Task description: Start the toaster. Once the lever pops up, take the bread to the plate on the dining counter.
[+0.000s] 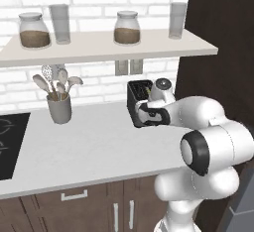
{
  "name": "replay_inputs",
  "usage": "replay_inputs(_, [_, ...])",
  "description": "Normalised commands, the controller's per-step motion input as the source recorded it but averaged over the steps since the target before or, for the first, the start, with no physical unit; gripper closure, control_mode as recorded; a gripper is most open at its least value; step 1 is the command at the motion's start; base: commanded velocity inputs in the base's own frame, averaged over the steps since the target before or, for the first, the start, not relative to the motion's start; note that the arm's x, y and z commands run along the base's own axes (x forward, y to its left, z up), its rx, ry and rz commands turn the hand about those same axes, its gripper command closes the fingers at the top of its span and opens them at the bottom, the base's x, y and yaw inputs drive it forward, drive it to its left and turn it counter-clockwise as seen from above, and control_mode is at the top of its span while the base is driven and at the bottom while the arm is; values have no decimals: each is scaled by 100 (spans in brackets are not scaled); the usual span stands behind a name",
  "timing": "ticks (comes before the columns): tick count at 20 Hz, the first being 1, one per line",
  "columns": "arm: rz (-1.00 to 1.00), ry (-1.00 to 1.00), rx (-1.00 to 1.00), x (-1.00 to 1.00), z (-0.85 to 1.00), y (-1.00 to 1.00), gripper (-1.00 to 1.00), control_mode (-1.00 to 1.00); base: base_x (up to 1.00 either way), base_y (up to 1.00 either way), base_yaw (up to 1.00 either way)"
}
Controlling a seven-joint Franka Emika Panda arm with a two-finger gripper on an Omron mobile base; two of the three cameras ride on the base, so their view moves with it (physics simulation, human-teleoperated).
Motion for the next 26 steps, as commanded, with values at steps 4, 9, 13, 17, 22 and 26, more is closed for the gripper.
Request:
replay_inputs(4, [-2,-18,11,-39,83,0,100,-100,0,0,0])
replay_inputs(9, [-9,1,8,-10,67,-1,100,-100,0,0,0])
replay_inputs(13, [-13,18,1,0,66,-1,100,-100,0,0,0])
replay_inputs(17, [-7,15,0,-4,44,-22,100,-100,0,0,0])
replay_inputs(22, [0,-2,0,-4,3,-50,100,-100,0,0,0])
replay_inputs(26, [1,-7,0,0,0,-27,100,-100,0,0,0])
